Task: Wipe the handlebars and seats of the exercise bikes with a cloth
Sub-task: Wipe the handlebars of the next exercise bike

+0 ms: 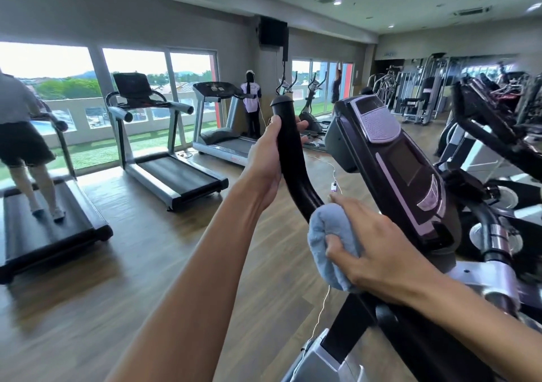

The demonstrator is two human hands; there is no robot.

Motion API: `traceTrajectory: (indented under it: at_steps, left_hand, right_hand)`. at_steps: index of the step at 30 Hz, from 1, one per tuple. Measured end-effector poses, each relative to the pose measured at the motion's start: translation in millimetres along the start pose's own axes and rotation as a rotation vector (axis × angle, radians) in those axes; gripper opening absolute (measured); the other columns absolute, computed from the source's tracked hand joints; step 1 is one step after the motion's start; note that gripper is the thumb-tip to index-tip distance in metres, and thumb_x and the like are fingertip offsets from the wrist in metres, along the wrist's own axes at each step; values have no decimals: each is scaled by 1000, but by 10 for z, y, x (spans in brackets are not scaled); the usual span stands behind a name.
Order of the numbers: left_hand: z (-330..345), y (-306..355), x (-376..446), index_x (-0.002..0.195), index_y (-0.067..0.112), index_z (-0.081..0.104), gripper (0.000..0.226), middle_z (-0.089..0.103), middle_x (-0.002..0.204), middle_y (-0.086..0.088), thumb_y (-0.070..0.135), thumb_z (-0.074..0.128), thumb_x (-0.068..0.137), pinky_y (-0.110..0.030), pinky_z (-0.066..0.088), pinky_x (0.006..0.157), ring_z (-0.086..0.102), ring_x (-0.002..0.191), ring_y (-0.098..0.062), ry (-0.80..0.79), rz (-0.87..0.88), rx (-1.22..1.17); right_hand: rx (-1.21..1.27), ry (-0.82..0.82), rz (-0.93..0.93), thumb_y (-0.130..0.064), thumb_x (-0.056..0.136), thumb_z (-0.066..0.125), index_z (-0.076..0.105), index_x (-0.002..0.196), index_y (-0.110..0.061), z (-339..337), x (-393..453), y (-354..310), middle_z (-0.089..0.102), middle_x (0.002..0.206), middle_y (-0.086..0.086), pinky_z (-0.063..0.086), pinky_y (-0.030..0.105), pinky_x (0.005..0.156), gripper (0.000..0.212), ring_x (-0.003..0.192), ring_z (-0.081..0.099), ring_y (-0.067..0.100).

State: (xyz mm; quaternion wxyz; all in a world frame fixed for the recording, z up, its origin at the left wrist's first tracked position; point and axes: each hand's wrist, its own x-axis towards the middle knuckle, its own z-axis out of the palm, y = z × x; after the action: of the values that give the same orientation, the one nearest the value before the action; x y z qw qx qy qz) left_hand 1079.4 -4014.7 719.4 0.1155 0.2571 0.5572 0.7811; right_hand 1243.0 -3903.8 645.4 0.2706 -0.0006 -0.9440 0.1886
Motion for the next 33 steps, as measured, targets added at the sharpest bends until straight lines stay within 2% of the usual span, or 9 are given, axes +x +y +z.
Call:
traceTrajectory:
  at_steps: [4,7,13,15,17,19,22,28,33]
  left_hand:
    - [23,-20,49,110,16,66,43,73,119,-3,39,30,113,-42,46,108,65,108,-22,25,-3,-53]
    - [14,-8,64,97,12,71,48,75,96,-5,39,33,112,-38,55,93,65,94,-23,23,-45,-104]
    - [19,13,19,86,15,77,54,68,100,-8,39,35,111,-41,51,98,61,89,-22,67,17,-94]
    - [60,-12,-39,93,11,75,46,67,89,-3,35,39,110,-29,52,79,60,79,-14,117,39,-77]
    - [145,-136,-190,108,11,62,32,63,77,6,34,41,109,-18,49,62,60,66,-4,238,56,27]
    - [240,-439,-396,115,13,56,35,62,89,7,43,43,107,-24,49,77,63,85,-8,377,41,213]
    - [479,-938,-819,119,11,58,53,65,113,-4,57,33,106,-39,44,99,59,110,-23,421,-23,270]
    - [576,-1106,-995,125,16,60,64,70,108,-1,65,24,105,-34,50,92,65,103,-18,334,-94,168]
    - [569,-1101,-970,116,14,61,56,73,99,-5,59,29,107,-32,55,83,68,90,-19,334,-141,103]
  right_hand:
    - [-23,53,52,-60,92,52,33,156,-10,129,523,-220,49,150,11,38,39,108,83,135,48,28]
    - [77,181,39,-56,85,63,55,132,-19,139,843,-296,66,122,4,51,44,93,61,110,62,26]
    - [358,324,117,-29,86,78,73,96,-20,-282,671,-234,75,84,-8,58,36,73,15,77,71,11]
    - [495,417,97,-23,89,76,70,89,-24,-627,453,-190,71,74,-18,53,22,61,6,68,66,0]
    - [453,372,24,-27,87,72,70,100,-24,-898,56,-112,73,85,-17,52,16,67,13,77,68,-2]
    - [278,197,14,-36,88,67,65,125,-22,-835,-358,-11,71,117,-10,54,20,88,40,105,67,1]
    - [67,61,-6,-46,92,51,45,152,-11,-374,-898,104,53,149,2,37,30,114,69,137,48,11]
    - [49,72,-97,-28,86,55,45,151,-5,-372,-1828,344,50,152,0,37,36,117,70,146,41,15]
    - [86,88,9,-49,87,40,55,145,-10,-266,-1000,78,60,142,4,41,37,111,71,131,53,16]
